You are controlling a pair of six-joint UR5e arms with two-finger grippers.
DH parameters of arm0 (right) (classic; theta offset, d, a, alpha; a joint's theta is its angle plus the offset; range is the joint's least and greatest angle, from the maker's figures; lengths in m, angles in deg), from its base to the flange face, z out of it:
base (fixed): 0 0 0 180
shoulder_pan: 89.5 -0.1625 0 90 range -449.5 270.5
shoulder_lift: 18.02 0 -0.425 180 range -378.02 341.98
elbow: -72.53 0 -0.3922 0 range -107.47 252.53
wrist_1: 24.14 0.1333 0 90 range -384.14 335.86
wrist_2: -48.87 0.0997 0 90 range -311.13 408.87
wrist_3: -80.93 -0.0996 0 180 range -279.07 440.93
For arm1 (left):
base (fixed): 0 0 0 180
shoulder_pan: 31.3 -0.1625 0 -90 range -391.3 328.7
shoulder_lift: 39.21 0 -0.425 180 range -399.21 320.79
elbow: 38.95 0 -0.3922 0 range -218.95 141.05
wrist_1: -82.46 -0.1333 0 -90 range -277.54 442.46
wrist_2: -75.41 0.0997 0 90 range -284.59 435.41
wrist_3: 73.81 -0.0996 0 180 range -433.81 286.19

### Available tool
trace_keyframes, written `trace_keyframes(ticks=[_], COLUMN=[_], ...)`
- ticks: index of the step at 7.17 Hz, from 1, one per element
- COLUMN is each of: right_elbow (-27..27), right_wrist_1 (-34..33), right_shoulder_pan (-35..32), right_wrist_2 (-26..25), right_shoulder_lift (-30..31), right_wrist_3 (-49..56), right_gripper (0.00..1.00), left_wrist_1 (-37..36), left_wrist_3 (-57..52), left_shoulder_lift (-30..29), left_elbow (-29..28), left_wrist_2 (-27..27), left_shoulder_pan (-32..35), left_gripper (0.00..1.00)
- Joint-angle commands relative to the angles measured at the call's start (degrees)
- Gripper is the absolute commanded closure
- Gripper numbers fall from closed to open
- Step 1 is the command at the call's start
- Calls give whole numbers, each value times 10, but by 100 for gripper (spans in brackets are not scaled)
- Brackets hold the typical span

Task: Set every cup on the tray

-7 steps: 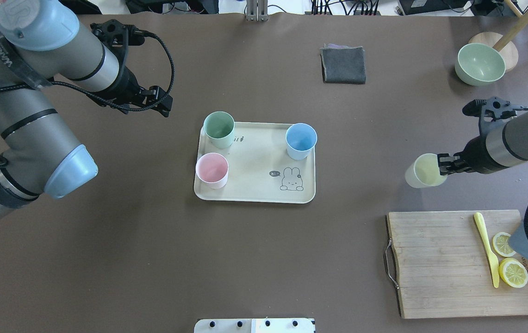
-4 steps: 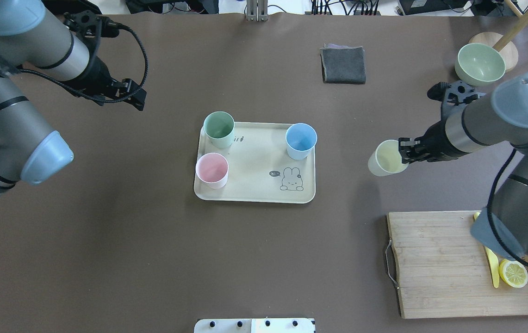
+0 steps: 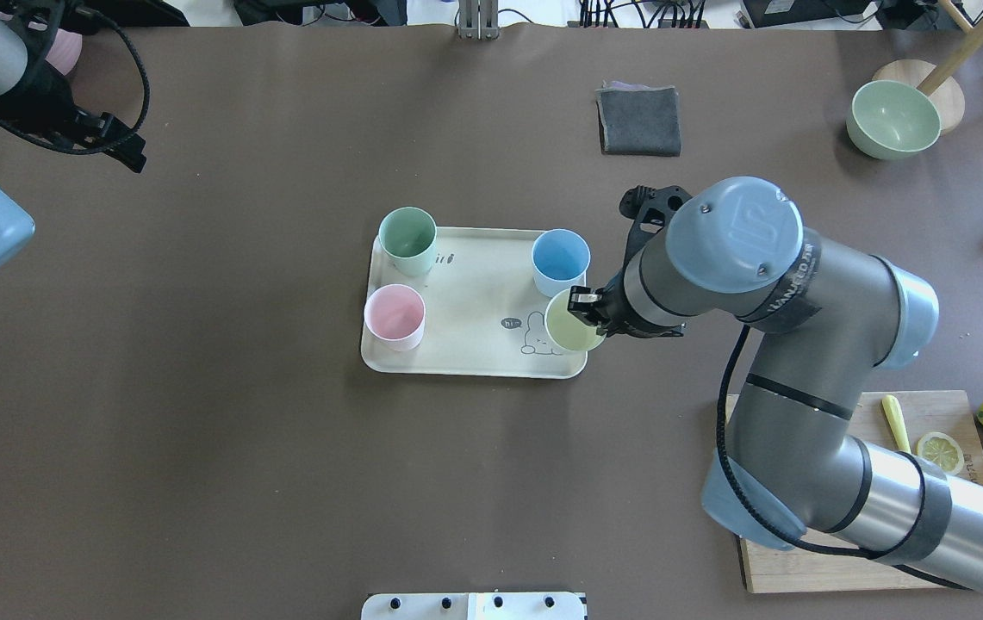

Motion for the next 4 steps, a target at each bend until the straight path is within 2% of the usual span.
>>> trace_keyframes(ticks=[1,2,3,4], right_elbow=[-33,-34,-30,-21], right_wrist_1=[0,0,0,-1], right_shoulder_pan=[8,8,8,-4], right_wrist_2=[-6,-11,-28,-26], right_shoulder_lift=[-26,-26,-26,-26], right_wrist_3=[-3,-3,2,7], right_gripper=[73,34,0,0], left_wrist_1=[1,1,5,5], left_wrist_3=[-2,-2,-2,-2], left_shoulder_lift=[1,1,8,9], left_elbow=[0,0,1,2], left_wrist_2=[-1,-1,-2,-2], left_shoulder_pan=[1,1,1,1], left_gripper=[2,2,2,2])
